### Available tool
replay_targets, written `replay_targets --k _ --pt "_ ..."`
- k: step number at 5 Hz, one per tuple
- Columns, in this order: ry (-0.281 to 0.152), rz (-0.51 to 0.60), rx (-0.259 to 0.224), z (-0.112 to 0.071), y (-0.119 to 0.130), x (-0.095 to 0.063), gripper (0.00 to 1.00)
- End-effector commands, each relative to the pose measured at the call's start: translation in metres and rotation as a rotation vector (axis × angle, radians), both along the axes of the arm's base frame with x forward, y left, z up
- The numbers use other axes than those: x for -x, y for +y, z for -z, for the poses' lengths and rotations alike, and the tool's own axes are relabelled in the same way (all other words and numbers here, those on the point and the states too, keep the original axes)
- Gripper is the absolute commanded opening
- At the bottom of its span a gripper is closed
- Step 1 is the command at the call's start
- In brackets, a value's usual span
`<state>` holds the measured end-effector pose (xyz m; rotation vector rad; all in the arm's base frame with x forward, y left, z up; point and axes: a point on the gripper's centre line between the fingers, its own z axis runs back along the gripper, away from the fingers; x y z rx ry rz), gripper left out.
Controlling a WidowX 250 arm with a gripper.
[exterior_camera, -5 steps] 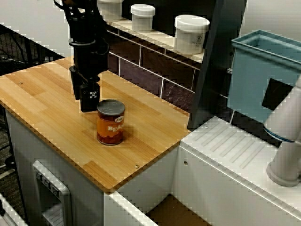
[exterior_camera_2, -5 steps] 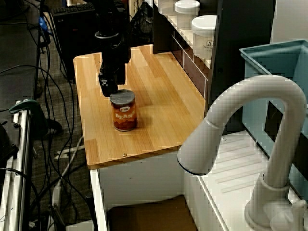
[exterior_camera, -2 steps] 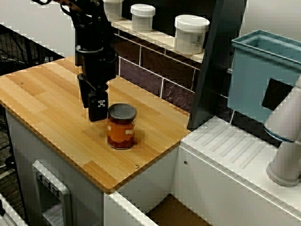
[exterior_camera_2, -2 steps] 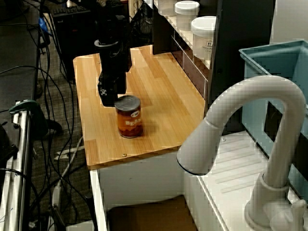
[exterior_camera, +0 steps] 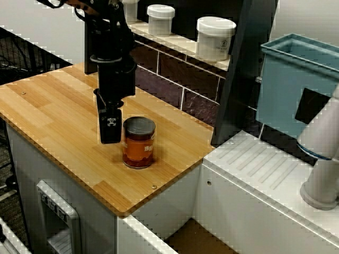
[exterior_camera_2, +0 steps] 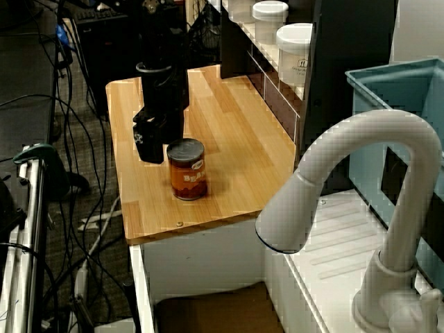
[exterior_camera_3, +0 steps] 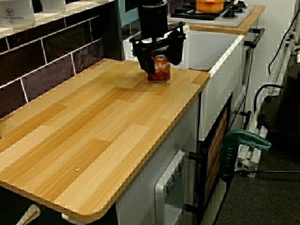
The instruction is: Push into sink
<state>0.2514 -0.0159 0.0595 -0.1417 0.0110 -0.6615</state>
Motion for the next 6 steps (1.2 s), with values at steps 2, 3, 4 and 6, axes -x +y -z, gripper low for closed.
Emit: replay_targets --k 2,3,4,6 --pt "0.058 0.395 0.12 -0.006 0.001 -0.008 1.0" --pt "0.058 0.387 0.132 -0.007 -0.007 -0.008 1.0" --pt "0.07 0.394 0.123 -0.005 -0.02 -0.008 1.0" --pt "0.06 0.445 0.103 -0.009 -0.042 -0.004 1.0"
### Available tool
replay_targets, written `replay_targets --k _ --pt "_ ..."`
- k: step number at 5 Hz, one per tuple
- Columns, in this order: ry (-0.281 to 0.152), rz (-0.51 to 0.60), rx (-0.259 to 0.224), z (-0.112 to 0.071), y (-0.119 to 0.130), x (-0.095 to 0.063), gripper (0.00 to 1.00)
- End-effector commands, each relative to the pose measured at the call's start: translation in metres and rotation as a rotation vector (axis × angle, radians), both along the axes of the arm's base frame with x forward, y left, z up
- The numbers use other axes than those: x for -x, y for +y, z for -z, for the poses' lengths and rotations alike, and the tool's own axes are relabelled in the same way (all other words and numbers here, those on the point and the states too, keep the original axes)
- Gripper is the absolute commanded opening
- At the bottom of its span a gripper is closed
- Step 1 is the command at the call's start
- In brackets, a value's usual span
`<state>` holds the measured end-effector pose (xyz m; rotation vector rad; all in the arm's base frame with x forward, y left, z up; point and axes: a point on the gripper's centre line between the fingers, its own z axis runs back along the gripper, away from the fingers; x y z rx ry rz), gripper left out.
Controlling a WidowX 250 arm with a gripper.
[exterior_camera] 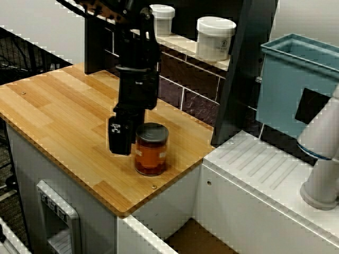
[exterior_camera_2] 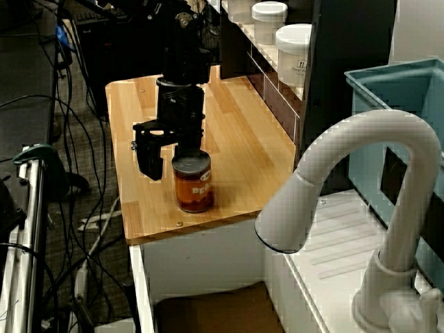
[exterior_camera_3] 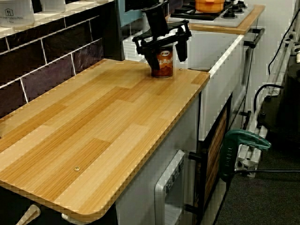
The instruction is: Push into sink
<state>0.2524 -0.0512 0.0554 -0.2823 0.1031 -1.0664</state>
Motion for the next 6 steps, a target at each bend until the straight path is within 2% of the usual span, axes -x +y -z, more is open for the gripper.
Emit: replay_targets --k 1,2,3,4,5,6 --pt "-0.052 -0.057 -0.023 -0.015 0.007 -0.009 1.0" --pt "-0.12 -0.303 -0.094 -0.018 0.044 -0.014 1.0" --pt "-0.196 -0.498 -0.175 -0.024 0.071 -0.018 1.0" --pt "-0.213 -0.644 -0.216 -0.021 0.065 -0.026 1.0" --pt "-0.217 -0.653 -0.239 -0.015 0.053 -0.028 1.0" --pt "-0.25 -0.709 -0.232 -0.008 0.036 -0.031 1.0"
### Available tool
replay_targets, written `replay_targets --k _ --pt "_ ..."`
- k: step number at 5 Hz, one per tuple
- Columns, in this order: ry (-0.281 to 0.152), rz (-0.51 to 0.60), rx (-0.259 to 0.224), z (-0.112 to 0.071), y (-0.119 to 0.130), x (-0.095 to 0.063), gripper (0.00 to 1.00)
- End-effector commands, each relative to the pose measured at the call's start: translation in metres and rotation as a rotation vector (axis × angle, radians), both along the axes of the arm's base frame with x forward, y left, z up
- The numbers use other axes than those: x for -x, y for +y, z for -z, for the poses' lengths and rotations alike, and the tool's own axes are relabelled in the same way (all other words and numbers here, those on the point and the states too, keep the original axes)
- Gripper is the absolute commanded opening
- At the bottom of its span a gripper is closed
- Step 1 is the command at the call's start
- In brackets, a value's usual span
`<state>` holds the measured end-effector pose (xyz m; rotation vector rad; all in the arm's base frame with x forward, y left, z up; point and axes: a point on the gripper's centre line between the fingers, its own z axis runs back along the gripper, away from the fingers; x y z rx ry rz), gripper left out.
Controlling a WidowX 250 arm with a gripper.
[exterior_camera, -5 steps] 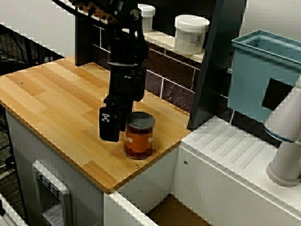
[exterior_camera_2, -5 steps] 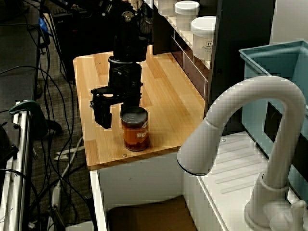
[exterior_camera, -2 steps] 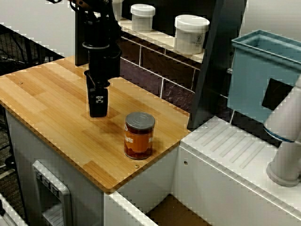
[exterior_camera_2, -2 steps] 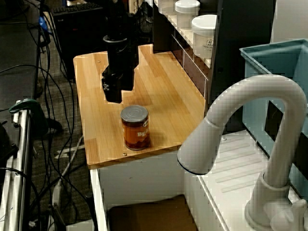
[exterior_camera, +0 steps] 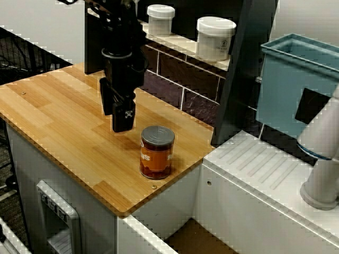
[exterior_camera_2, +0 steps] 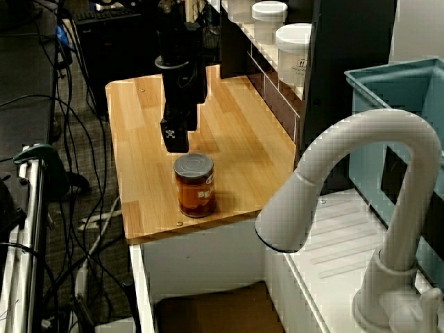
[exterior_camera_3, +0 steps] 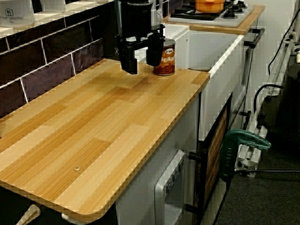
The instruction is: Push into sink
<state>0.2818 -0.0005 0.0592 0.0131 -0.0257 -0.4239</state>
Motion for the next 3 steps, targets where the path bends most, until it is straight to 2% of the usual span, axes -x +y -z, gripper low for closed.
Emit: replay_targets --k 1,2,3 --pt "-0.078 -0.068 -0.029 0.0 -0.03 -0.005 1.0" --pt "-0.119 -0.102 -0.034 0.003 -0.048 -0.013 1.0" --pt "-0.074 -0.054 -0.013 0.003 -0.062 -0.016 1.0"
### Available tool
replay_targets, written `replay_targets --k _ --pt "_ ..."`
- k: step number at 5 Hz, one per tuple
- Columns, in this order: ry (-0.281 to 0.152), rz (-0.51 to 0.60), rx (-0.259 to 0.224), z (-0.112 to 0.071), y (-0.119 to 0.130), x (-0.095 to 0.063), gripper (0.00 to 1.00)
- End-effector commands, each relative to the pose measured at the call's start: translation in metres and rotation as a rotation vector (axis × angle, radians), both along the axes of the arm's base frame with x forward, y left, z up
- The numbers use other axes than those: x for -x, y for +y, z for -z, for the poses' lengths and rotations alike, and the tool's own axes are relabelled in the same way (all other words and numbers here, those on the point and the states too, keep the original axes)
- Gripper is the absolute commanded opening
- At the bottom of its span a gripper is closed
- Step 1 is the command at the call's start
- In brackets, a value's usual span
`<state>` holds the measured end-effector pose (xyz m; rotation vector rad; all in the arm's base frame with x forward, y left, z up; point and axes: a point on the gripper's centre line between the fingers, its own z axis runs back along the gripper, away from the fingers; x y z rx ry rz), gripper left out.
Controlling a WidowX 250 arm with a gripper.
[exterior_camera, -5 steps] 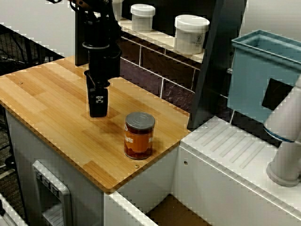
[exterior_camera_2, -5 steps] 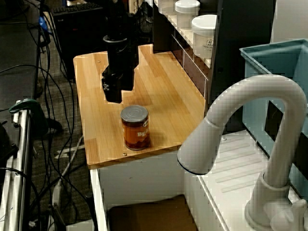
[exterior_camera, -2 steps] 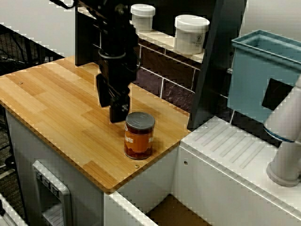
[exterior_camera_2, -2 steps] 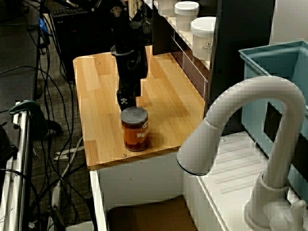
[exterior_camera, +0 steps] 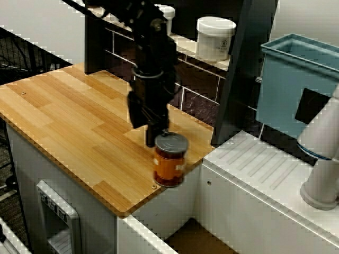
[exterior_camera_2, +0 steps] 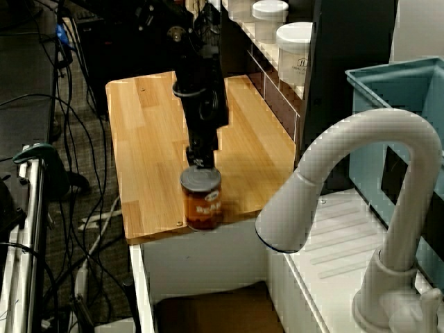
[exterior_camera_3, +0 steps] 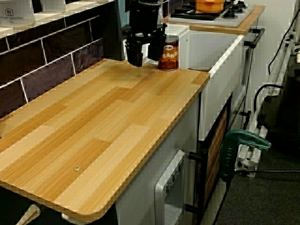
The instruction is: Push into sink
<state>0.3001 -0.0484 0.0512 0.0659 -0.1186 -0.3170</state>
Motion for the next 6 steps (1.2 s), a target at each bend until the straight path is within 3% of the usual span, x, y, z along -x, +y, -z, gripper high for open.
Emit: replay_targets --k 1,2,3,4,6 --pt "0.028 0.077 0.007 -0.008 -0.027 0.005 1.0" --pt "0.029 0.096 0.004 -0.013 -0.037 0.011 1.0" --pt "0.057 0.086 0.03 -0.019 -0.046 0.014 1.0" --pt "0.038 0.095 0.029 -0.023 -0.049 0.014 1.0" --pt "0.047 0.108 0.056 -0.026 -0.042 0.013 1.0"
